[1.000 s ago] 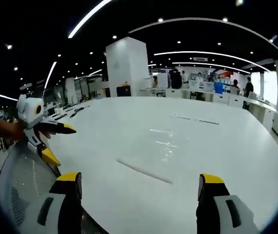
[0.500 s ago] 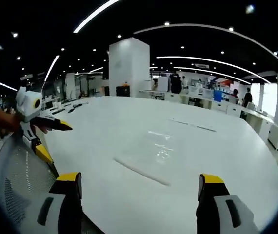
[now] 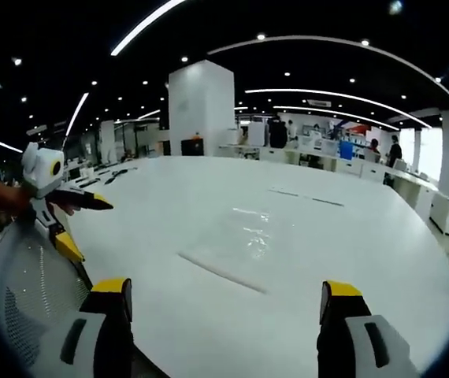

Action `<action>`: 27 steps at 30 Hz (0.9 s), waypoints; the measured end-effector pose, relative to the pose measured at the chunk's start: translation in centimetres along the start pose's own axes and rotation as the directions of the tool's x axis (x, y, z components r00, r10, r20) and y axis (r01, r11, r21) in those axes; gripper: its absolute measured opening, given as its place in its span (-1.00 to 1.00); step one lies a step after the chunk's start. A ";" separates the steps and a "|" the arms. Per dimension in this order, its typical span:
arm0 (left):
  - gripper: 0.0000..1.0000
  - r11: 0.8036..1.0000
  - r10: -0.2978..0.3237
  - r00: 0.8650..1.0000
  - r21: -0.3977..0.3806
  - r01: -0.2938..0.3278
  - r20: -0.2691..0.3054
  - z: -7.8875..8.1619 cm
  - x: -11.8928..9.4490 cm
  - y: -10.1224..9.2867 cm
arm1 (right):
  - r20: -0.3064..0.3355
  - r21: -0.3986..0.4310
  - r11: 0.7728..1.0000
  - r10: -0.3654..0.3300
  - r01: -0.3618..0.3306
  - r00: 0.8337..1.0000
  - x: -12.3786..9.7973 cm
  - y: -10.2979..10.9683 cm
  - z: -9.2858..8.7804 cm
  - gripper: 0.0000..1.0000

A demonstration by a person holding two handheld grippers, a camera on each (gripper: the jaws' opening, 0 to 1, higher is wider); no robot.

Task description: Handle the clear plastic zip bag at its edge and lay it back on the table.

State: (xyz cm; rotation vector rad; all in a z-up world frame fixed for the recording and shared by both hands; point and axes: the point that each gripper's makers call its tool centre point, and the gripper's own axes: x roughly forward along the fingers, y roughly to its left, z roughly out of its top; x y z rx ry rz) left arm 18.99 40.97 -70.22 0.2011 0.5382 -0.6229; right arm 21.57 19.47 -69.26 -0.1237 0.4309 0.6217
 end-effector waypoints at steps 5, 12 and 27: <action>0.98 1.000 0.013 1.000 0.011 -0.013 0.024 0.4 -0.1 0.0 | 0.009 0.023 1.000 -0.007 0.007 1.000 0.0 -0.3 0.1 0.99; 0.97 1.000 0.022 0.999 0.008 -0.023 0.031 0.3 0.1 0.2 | 0.004 0.000 1.000 -0.008 0.008 1.000 0.1 -0.2 0.0 0.98; 0.92 0.999 0.042 0.998 0.013 -0.043 0.044 0.1 0.3 0.8 | 0.021 -0.004 0.999 -0.032 0.032 0.999 0.0 -0.8 0.3 0.94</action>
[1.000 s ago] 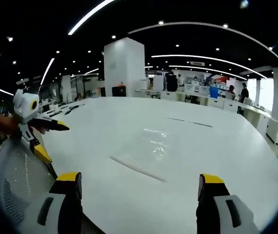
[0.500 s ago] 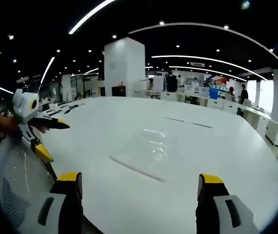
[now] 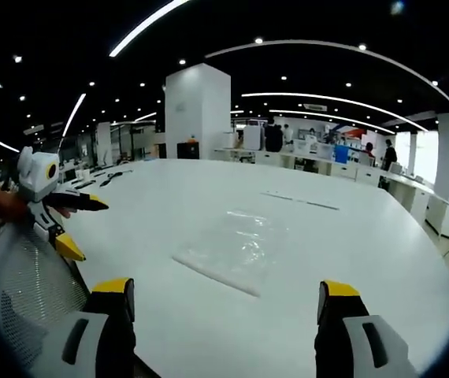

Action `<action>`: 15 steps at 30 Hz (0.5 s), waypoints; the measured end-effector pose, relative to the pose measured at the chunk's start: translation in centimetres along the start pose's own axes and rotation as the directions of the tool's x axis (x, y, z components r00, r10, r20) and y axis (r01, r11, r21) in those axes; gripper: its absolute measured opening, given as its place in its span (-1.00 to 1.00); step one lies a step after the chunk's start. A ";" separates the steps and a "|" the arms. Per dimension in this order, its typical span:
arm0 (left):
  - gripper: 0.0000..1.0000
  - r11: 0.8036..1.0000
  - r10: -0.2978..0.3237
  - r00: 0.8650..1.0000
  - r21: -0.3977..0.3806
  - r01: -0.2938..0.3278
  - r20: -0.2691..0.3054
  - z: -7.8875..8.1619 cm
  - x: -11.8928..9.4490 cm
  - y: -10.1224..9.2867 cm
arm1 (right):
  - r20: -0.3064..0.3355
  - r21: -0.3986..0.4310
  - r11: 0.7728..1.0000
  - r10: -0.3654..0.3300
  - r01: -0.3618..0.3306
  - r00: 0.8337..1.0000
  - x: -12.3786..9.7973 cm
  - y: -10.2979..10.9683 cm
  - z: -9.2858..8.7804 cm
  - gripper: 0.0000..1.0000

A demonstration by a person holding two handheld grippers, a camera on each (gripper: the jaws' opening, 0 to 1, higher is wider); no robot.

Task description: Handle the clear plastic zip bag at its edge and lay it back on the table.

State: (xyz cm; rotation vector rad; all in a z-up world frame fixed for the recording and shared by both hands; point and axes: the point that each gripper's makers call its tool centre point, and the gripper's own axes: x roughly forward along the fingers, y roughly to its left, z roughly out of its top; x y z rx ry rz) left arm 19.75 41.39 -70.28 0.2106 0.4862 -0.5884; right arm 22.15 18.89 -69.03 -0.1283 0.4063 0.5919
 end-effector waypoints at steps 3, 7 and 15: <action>0.91 1.000 0.003 1.000 0.016 -0.003 -0.007 -0.1 -0.1 -0.1 | 0.005 0.000 1.000 0.000 0.000 1.000 0.0 0.1 0.2 0.93; 0.90 1.000 0.010 1.000 0.019 -0.010 -0.007 0.0 -0.1 0.0 | 0.006 0.003 1.000 -0.001 0.001 1.000 -0.1 0.4 0.3 0.91; 0.88 1.000 0.023 1.000 0.020 -0.023 -0.005 -0.2 0.1 0.4 | 0.001 -0.001 1.000 0.002 -0.002 1.000 -0.1 0.3 0.2 0.89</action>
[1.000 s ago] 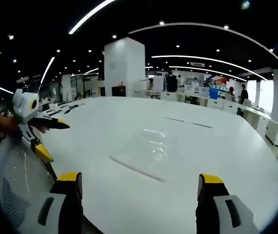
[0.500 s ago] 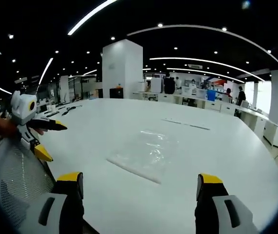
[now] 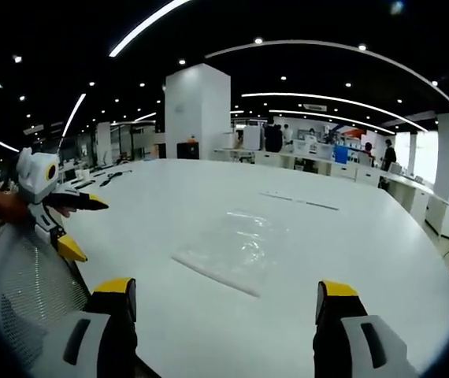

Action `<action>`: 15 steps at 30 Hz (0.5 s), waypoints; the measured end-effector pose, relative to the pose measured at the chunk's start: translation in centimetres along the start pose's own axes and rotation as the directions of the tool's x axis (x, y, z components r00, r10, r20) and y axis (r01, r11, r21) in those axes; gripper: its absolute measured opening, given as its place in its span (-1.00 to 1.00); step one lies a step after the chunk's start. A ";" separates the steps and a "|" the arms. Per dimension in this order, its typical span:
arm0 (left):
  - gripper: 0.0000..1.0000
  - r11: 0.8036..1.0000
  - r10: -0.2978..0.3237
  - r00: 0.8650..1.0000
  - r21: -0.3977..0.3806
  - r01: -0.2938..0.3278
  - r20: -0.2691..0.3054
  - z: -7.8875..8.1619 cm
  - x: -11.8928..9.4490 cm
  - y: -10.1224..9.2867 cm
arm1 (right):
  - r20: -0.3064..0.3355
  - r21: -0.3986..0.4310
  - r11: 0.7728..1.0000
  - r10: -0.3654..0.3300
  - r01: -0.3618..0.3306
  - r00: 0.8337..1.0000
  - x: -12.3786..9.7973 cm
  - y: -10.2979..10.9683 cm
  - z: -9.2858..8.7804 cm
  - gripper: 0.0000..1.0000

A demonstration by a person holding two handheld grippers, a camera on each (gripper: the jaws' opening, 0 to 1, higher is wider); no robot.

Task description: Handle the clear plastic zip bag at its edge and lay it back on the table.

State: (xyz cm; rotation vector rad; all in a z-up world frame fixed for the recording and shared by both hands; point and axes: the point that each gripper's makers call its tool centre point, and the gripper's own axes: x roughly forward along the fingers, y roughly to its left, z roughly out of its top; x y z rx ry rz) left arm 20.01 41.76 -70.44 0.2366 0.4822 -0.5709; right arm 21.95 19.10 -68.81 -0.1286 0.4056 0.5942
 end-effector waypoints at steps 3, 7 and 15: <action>0.88 1.000 0.005 1.000 0.001 -0.006 0.004 0.1 0.0 0.1 | -0.008 -0.002 1.000 -0.003 0.003 1.000 0.0 -0.1 -0.2 0.89; 0.87 1.000 0.014 1.000 -0.003 -0.014 0.008 0.2 -0.2 0.2 | -0.014 -0.003 1.000 0.000 0.000 1.000 0.0 0.1 -0.2 0.88; 0.86 1.000 0.011 1.000 -0.004 -0.011 -0.003 0.0 -0.2 0.1 | -0.029 -0.009 1.000 -0.006 0.006 1.000 0.2 -0.1 -0.5 0.88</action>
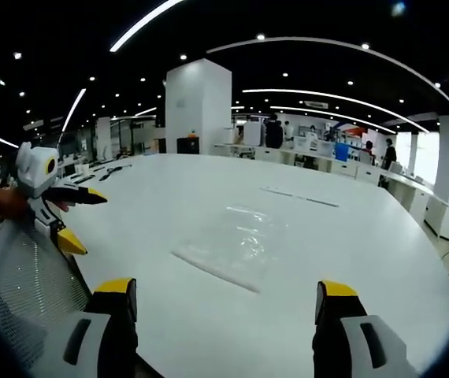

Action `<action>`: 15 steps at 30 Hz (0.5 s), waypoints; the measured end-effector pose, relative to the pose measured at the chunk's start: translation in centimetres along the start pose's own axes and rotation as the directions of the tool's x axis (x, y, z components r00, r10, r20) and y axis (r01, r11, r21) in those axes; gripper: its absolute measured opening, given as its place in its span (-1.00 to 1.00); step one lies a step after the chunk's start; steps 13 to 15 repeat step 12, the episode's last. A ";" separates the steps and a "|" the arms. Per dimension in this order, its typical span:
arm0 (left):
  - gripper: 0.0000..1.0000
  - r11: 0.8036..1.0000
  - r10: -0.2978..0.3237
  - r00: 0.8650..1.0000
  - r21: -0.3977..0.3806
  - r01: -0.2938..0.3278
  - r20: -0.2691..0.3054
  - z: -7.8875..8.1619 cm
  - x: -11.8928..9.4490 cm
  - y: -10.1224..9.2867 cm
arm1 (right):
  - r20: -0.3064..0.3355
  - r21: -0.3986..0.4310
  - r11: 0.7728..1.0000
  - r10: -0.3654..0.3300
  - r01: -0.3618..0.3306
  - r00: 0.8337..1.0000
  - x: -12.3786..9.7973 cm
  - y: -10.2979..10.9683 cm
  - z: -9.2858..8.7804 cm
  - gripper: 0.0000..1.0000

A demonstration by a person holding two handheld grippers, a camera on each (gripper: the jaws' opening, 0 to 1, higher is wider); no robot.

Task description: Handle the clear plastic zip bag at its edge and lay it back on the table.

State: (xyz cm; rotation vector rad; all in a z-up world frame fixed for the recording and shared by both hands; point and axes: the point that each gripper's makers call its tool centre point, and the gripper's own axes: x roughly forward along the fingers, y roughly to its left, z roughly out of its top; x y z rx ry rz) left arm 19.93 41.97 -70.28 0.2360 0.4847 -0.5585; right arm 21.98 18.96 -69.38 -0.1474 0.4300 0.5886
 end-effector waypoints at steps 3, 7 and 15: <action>0.86 1.000 -0.006 1.000 0.006 0.006 -0.005 -0.1 0.0 -0.1 | -0.004 -0.004 1.000 -0.001 0.001 1.000 0.0 0.0 -0.1 0.88; 0.86 1.000 0.001 1.000 0.001 -0.001 -0.007 -0.1 0.0 0.1 | -0.004 -0.002 1.000 0.006 -0.006 1.000 0.0 0.1 -0.1 0.87; 0.85 1.000 0.005 1.000 0.001 -0.005 -0.005 -0.2 0.0 0.2 | 0.003 0.004 1.000 -0.002 0.002 1.000 -0.1 0.0 0.1 0.89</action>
